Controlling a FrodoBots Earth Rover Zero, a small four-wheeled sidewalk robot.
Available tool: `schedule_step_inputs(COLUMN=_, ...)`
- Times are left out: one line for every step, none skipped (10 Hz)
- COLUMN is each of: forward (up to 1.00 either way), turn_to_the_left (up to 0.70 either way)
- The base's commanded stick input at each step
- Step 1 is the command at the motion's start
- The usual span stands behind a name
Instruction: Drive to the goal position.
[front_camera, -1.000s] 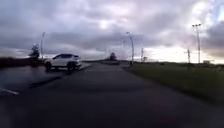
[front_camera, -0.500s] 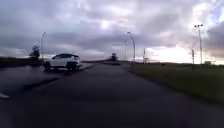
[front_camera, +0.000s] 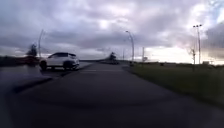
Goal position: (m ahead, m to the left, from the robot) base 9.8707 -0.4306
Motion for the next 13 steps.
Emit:
schedule_step_inputs(forward=0.70, turn_to_the_left=-0.06)
schedule_step_inputs(forward=0.70, turn_to_the_left=-0.11)
schedule_step_inputs(forward=0.70, turn_to_the_left=-0.17)
schedule_step_inputs(forward=0.70, turn_to_the_left=-0.22)
schedule_step_inputs(forward=0.70, turn_to_the_left=-0.27)
schedule_step_inputs(forward=0.70, turn_to_the_left=-0.27)
schedule_step_inputs(forward=0.70, turn_to_the_left=0.00)
schedule_step_inputs(forward=0.70, turn_to_the_left=0.00)
schedule_step_inputs(forward=0.70, turn_to_the_left=0.00)
schedule_step_inputs(forward=0.70, turn_to_the_left=0.00)
schedule_step_inputs(forward=0.70, turn_to_the_left=-0.02)
schedule_step_inputs(forward=0.70, turn_to_the_left=-0.08)
schedule_step_inputs(forward=0.70, turn_to_the_left=-0.13)
